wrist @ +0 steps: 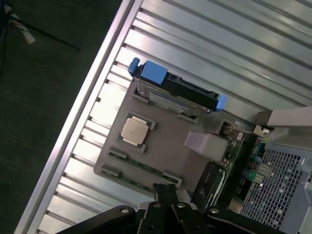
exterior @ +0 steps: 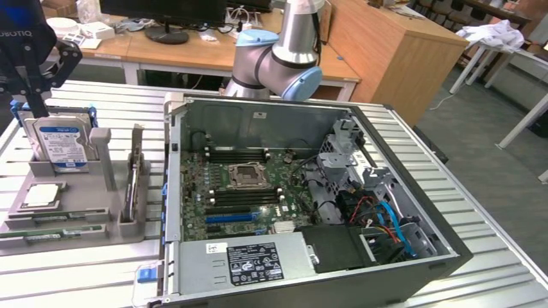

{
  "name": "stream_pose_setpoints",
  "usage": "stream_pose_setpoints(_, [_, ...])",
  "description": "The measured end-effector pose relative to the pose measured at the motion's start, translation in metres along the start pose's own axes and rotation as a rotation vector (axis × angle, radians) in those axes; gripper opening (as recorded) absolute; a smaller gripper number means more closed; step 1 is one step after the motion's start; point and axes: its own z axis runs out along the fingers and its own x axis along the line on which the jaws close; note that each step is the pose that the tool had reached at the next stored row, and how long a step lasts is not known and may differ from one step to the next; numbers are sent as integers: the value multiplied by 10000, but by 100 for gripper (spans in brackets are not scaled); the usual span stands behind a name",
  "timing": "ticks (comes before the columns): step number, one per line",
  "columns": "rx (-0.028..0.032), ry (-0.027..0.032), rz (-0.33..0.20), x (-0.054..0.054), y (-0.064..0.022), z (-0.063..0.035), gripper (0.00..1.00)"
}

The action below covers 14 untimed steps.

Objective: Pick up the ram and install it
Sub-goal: 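Pick up the ram and move it above insertion slot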

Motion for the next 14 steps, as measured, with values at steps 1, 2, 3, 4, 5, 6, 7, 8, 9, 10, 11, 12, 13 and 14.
stream_pose_setpoints(1, [-3, 6, -113, 0, 0, 0, 11])
stream_pose_setpoints(2, [-5, 10, -223, 0, 0, 1, 11])
stream_pose_setpoints(3, [-8, 15, -336, 0, 0, 1, 11])
stream_pose_setpoints(4, [-10, 21, -450, 0, 0, 1, 11])
stream_pose_setpoints(5, [-13, 26, -572, 0, 0, 2, 11])
stream_pose_setpoints(6, [-16, 31, -685, 0, 0, 2, 11])
stream_pose_setpoints(7, [-19, 35, -797, 0, 0, 3, 11])
stream_pose_setpoints(8, [-21, 40, -907, 0, 0, 3, 11])
stream_pose_setpoints(9, [-24, 46, -1016, 0, 0, 3, 11])
stream_pose_setpoints(10, [-26, 51, -1124, 0, 0, 4, 11])
stream_pose_setpoints(11, [-28, 56, -1232, 0, 0, 4, 11])
stream_pose_setpoints(12, [-31, 61, -1347, 0, 0, 5, 11])
stream_pose_setpoints(13, [-34, 66, -1454, 0, 0, 5, 11])
stream_pose_setpoints(14, [-36, 71, -1561, 0, 0, 6, 11])
